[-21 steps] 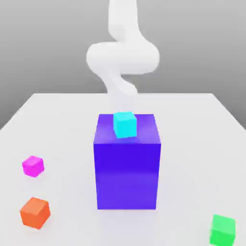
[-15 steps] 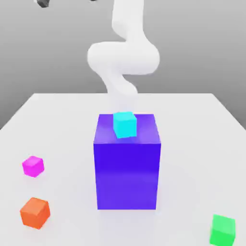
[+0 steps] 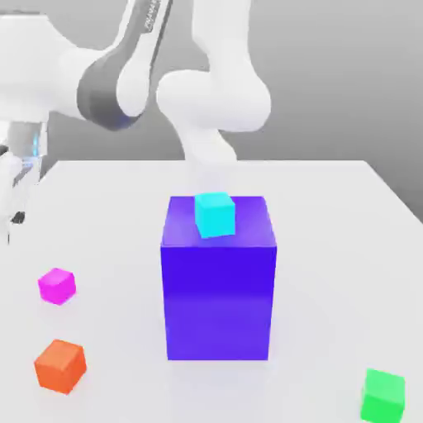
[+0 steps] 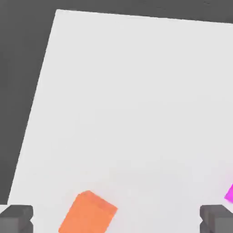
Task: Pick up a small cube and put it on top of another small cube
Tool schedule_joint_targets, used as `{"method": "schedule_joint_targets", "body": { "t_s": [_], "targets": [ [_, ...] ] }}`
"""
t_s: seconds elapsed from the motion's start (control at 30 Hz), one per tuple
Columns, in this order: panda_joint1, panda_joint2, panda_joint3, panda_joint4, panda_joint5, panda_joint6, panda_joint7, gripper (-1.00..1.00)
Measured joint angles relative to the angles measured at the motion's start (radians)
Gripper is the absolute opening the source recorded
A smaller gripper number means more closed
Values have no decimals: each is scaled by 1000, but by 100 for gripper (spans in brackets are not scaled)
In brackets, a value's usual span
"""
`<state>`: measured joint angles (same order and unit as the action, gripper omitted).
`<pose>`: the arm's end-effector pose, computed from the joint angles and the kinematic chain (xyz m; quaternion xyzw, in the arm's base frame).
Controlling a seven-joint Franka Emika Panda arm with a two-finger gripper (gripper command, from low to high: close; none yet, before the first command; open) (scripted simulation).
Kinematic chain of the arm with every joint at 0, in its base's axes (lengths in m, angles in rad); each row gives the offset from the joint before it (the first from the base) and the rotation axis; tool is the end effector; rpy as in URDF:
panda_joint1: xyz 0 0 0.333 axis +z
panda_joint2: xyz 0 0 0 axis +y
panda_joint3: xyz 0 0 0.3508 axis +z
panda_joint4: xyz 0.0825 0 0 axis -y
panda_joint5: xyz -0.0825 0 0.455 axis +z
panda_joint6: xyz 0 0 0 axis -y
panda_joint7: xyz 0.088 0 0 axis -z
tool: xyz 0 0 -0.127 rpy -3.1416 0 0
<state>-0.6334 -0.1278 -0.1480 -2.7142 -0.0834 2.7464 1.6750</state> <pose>0.3258 -0.3161 0.2363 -0.3694 0.9258 -0.0759 0.0257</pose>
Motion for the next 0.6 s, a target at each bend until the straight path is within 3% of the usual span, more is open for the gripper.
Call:
{"method": "schedule_joint_targets", "body": {
  "t_s": [0.17,0.4,0.43,0.6],
  "targets": [
    [-119,143,-57,-88,89,96,108,0],
    [-225,390,84,-61,233,289,36,0],
    [-240,417,100,-56,239,312,31,-100],
    [-240,417,100,-56,237,314,32,-100]
  ]
}}
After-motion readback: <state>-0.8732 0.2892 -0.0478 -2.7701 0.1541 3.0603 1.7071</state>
